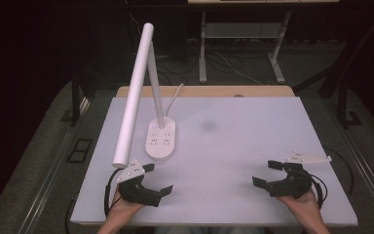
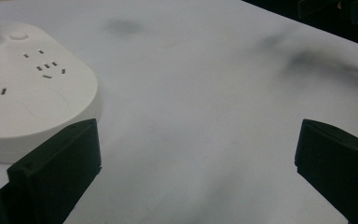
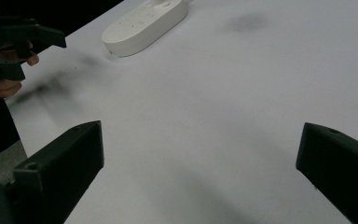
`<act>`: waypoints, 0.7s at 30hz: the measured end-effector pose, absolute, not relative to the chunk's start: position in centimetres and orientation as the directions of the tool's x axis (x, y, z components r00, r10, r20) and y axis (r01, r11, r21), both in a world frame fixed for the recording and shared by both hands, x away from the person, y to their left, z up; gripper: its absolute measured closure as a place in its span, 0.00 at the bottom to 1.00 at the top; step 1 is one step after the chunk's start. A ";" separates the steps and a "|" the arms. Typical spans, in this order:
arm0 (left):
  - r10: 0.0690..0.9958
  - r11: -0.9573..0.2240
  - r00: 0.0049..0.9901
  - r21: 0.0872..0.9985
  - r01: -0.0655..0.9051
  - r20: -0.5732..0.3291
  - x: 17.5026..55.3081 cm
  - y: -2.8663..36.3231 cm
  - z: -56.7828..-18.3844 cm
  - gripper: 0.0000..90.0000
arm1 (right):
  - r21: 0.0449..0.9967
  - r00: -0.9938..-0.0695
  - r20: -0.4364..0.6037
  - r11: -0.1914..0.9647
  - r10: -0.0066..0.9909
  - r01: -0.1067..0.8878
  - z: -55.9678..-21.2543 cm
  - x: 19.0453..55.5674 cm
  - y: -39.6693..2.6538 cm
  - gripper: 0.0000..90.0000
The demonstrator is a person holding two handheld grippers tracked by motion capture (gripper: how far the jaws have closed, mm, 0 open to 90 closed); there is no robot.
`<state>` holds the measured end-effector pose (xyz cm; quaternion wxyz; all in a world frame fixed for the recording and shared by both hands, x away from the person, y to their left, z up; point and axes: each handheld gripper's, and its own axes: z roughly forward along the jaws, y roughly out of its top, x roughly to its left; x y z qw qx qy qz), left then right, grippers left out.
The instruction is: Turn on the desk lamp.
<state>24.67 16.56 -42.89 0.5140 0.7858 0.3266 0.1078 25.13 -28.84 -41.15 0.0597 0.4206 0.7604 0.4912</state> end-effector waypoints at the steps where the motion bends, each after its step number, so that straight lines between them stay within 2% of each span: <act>1: 0.624 -0.258 0.763 0.878 0.403 -0.166 24.7 16.6 -42.9 0.00 | 0.797 -0.641 0.318 0.169 0.698 0.579 -41.2 25.1 -28.8 0.00; 21: 0.628 -0.255 0.759 0.878 0.406 -0.169 24.8 16.5 -42.9 0.00 | 0.789 -0.628 0.327 0.162 0.706 0.593 -41.0 25.0 -29.2 0.00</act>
